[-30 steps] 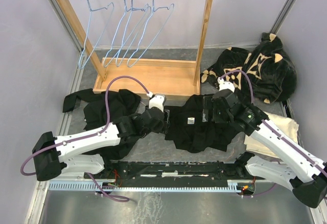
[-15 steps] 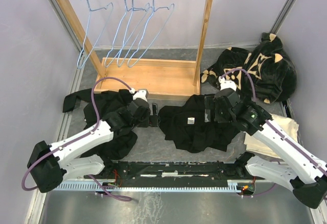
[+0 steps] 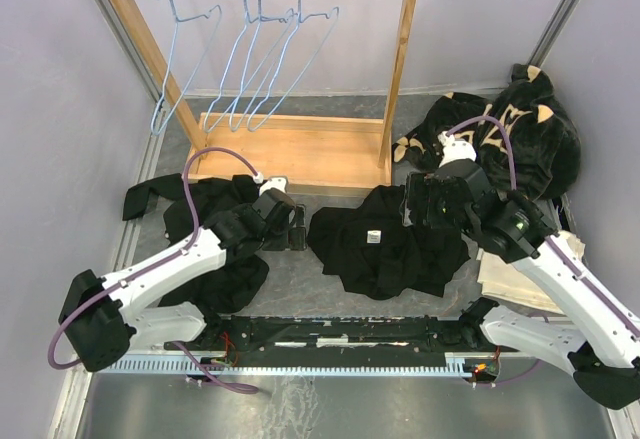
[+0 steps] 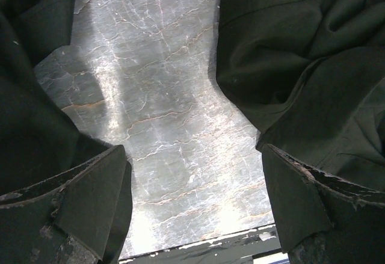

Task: Place the shirt on the hanger
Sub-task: Pick up the hanger from the clothesline.

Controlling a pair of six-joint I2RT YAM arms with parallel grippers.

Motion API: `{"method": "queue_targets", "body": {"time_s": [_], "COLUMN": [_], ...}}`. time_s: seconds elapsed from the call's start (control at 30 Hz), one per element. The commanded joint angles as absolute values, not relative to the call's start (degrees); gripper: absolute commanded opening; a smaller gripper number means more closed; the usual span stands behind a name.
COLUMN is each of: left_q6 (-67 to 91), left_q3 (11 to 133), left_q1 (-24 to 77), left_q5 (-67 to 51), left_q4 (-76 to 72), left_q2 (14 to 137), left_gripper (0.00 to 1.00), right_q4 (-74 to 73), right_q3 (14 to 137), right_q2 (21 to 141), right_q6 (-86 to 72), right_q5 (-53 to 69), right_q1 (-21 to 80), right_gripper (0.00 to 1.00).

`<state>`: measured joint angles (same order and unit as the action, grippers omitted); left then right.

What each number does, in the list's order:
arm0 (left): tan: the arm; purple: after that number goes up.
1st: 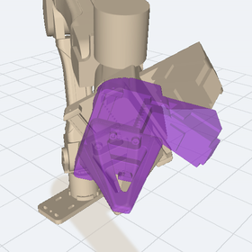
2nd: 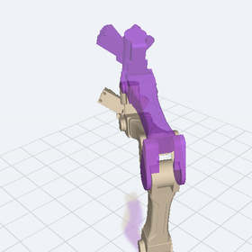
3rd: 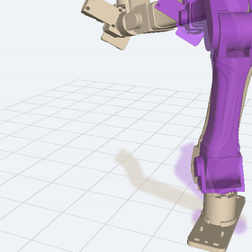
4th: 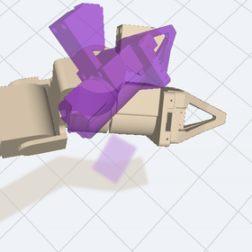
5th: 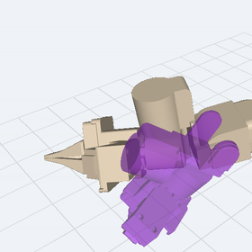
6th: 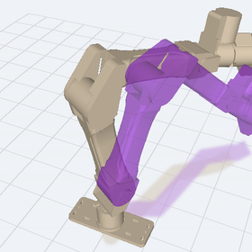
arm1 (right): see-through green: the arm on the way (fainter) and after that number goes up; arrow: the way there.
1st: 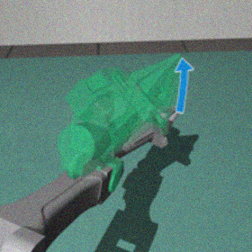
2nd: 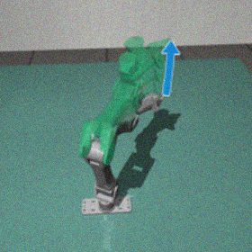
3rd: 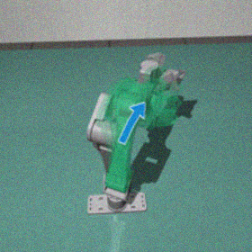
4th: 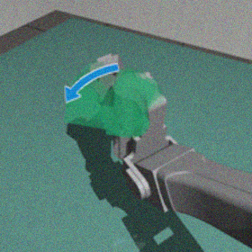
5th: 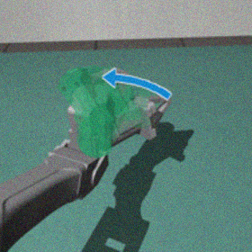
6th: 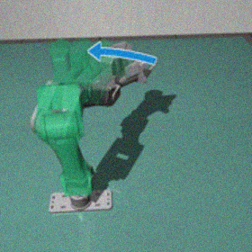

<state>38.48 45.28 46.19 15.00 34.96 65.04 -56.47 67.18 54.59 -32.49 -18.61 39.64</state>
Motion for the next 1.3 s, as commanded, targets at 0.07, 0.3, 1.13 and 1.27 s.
{"method": "queue_targets", "body": {"time_s": [0.07, 0.3, 1.13, 1.27], "left_q6": [39.61, 37.61, 25.59, 25.32], "left_q3": [49.18, 48.97, 49.93, 49.48], "left_q1": [45.95, 45.89, 45.93, 45.91], "left_q5": [16.93, 25.73, 20.17, 19.49], "left_q4": [37.8, 39.07, 39.99, 39.56], "left_q2": [64.0, 58.58, 49.4, 48.57], "left_gripper": [1.0, 1.0, 0.99, 0.99], "right_q4": [-49.22, -42.64, -8.97, -7.63], "right_q3": [70.88, 77.18, 106.41, 109.71], "right_q2": [56.96, 63.02, 92.91, 95.91], "right_q6": [-37.92, -43.52, -42.77, -42.94], "right_q5": [-15.02, -17.93, -27.64, -26.51], "right_q1": [39.78, 44.22, 52.21, 52.19], "right_gripper": [0.98, 0.96, 0.87, 0.82]}}
